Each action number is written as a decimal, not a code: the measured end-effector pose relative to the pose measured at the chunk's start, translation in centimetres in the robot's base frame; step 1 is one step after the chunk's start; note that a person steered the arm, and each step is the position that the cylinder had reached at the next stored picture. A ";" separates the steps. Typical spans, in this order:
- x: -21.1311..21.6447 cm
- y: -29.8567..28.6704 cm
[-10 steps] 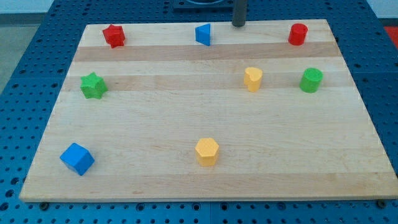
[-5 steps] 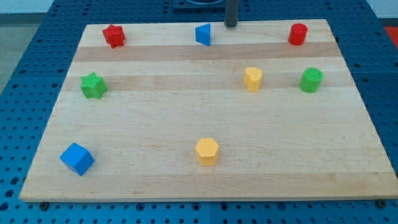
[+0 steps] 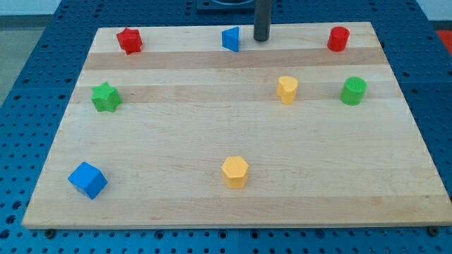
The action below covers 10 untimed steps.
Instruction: Slide the triangle close to the cube
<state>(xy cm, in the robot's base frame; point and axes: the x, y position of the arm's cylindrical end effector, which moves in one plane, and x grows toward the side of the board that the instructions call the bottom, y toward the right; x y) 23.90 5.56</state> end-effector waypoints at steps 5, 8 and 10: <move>-4.5 -11.5; 1.5 -11.6; 1.9 -12.1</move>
<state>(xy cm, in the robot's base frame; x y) 25.80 -6.53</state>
